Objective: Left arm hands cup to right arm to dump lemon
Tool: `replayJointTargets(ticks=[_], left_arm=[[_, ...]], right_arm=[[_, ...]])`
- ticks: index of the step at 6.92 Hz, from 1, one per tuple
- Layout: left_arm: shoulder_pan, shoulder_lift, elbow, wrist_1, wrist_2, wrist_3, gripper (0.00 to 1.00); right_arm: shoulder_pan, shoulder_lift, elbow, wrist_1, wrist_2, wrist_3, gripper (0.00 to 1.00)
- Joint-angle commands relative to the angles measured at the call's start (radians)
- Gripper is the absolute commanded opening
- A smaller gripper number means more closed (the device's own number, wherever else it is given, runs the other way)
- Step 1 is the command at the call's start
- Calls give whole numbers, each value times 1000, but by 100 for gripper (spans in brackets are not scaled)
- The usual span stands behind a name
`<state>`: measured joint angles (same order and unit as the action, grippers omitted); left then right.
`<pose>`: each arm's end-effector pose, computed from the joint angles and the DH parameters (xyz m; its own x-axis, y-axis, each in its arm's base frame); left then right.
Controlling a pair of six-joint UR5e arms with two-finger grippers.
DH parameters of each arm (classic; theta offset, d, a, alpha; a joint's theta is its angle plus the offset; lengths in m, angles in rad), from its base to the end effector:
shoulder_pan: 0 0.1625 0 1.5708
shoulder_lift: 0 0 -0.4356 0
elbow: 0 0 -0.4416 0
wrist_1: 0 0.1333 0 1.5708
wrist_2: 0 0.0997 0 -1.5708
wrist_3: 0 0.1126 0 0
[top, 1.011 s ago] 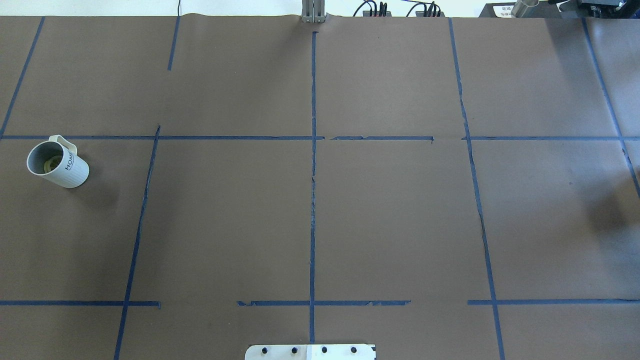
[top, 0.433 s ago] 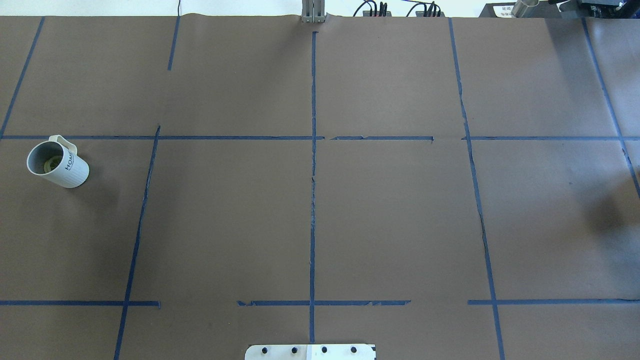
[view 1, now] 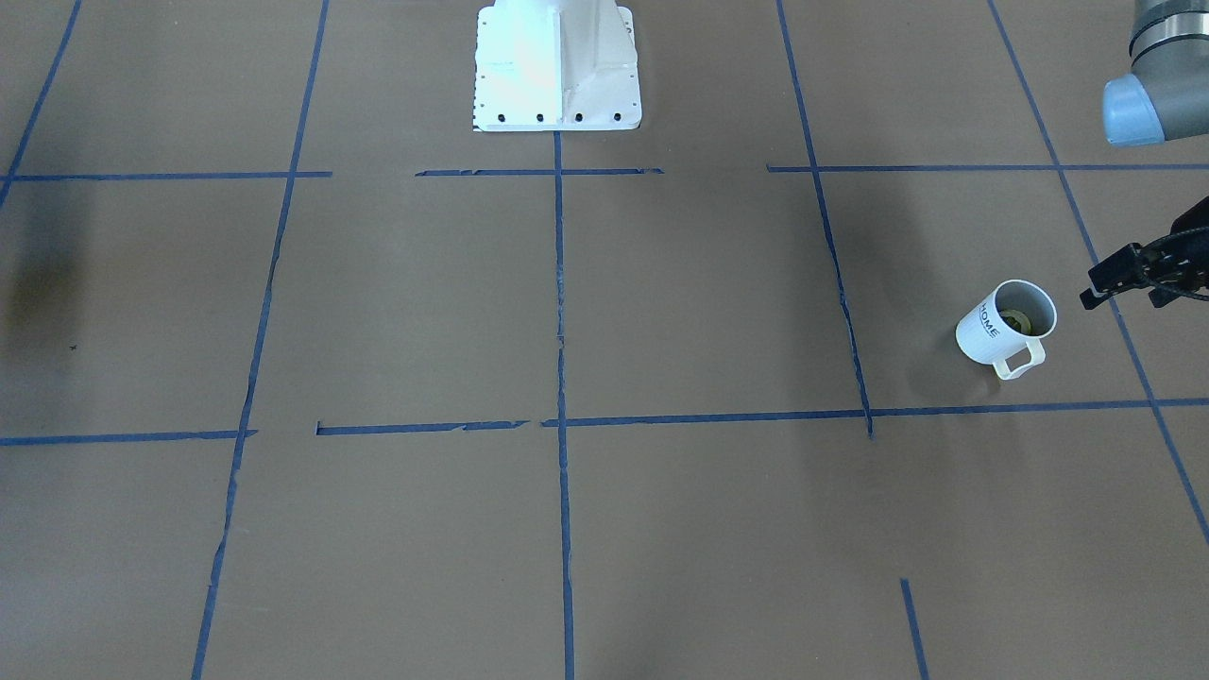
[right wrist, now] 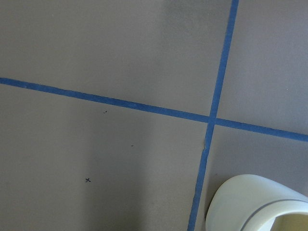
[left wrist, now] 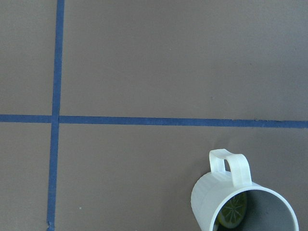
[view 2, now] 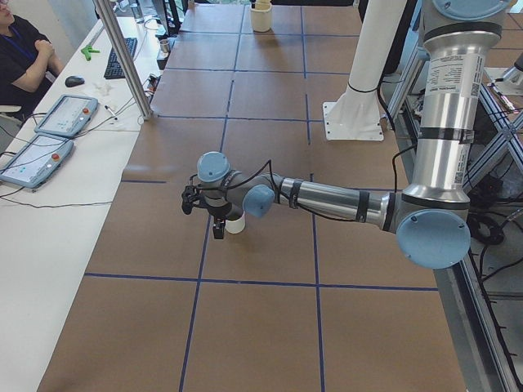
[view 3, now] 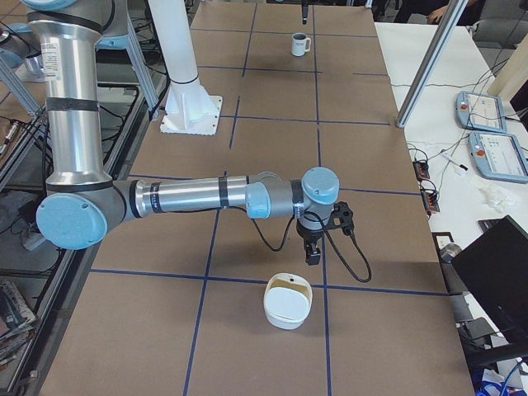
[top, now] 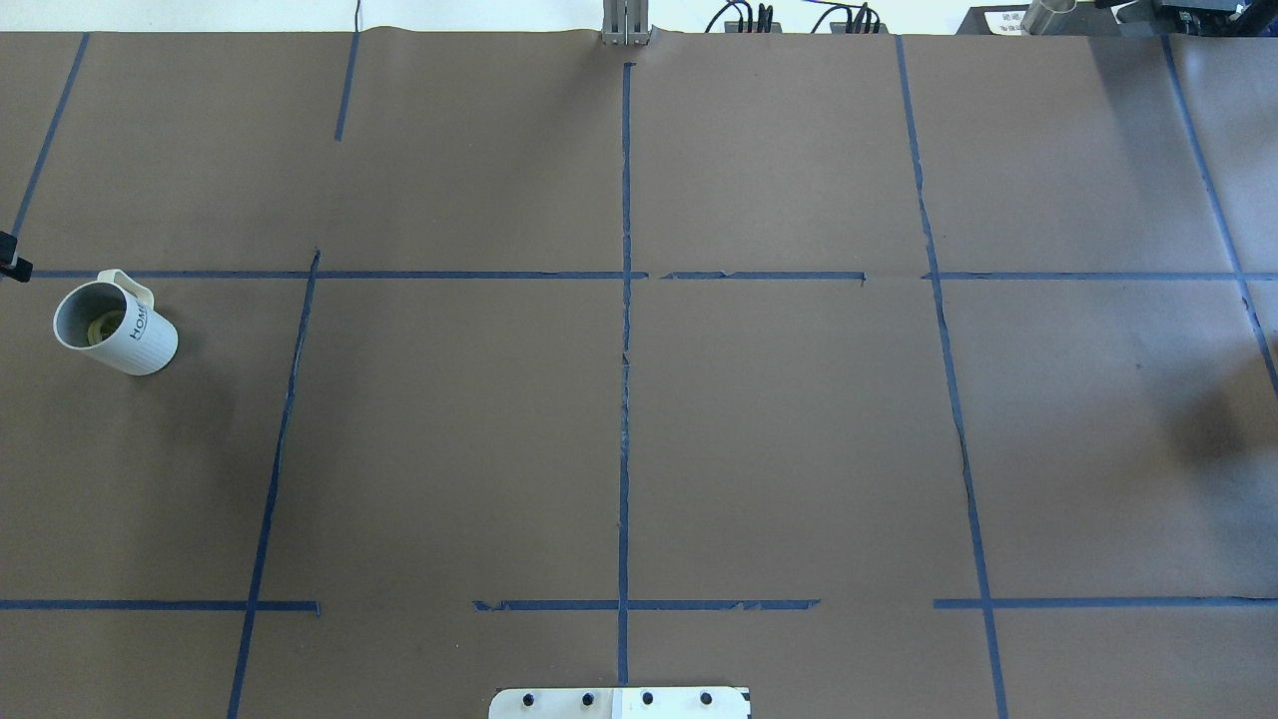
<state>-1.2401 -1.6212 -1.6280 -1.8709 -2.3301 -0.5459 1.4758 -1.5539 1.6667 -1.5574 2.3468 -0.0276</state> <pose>0.1372 -0.5713 0.5856 0.6653 -0.0289 -0.7460 0.0554 0.9984 0.0108 0.0015 -0.5578 0.6155 0.6993 -0.1827 0.6911 0.1134 0.9829 0.1450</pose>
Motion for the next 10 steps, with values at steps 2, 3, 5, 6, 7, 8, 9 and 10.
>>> replayJointTargets(ticks=[2, 3, 5, 6, 7, 8, 9, 10], left_arm=[[65, -6, 13, -1, 2, -46, 100], [92, -5, 11, -2, 52, -71, 100], [108, 0, 11, -1, 80, -88, 92], [108, 3, 11, -1, 78, -85, 61], [108, 6, 8, -2, 75, -83, 39], [110, 7, 1, -2, 74, -89, 37], [110, 7, -1, -8, 72, -89, 37], [110, 9, 3, -26, 71, -91, 37]], right_arm=[[0, 0, 1, -1, 0, 0, 100], [0, 0, -1, 0, 0, -2, 100], [0, 0, -1, 0, 0, -2, 100], [0, -2, -1, -1, 0, -3, 100], [0, -2, -1, 0, 0, -3, 100], [0, -2, -2, 0, 0, -3, 100], [0, -2, -1, 0, 0, -3, 100], [0, -2, -1, 0, 0, -3, 100]])
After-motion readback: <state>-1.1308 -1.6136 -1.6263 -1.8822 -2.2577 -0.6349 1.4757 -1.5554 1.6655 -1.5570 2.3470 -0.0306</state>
